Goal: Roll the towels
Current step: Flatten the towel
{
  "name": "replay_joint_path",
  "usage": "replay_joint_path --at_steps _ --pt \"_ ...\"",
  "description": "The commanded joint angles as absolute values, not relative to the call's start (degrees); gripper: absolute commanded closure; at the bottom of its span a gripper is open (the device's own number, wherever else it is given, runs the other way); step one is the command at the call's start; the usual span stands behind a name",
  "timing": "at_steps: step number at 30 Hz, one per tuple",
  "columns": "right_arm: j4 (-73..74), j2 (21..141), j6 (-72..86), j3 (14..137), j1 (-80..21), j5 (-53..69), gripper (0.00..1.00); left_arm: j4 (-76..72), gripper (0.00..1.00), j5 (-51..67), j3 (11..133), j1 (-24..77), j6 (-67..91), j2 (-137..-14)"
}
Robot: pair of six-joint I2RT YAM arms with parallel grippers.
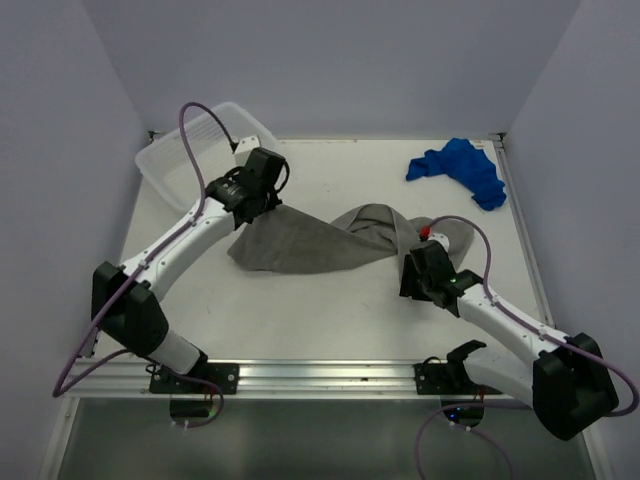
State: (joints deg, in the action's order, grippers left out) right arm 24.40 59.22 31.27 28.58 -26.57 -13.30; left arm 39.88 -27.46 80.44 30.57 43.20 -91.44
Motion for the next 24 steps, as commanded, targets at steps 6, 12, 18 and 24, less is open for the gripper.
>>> replay_joint_path --at_steps 6,12,18,24 --pt "17.3 66.35 33.05 28.91 -26.54 -15.37 0.48 37.71 1.0 -31.55 73.92 31.03 36.13 -78.32" --pt "16.44 70.05 34.19 31.03 -26.98 -15.29 0.52 36.13 1.0 -30.15 71.46 31.03 32.7 -74.8" --pt "16.08 73.2 34.89 31.98 -28.74 -16.61 0.57 32.88 1.0 -26.46 68.56 31.03 29.97 -72.16" --pt "18.62 73.83 35.33 33.13 -28.83 -17.23 0.88 33.49 1.0 -27.15 70.57 31.11 26.46 -70.05"
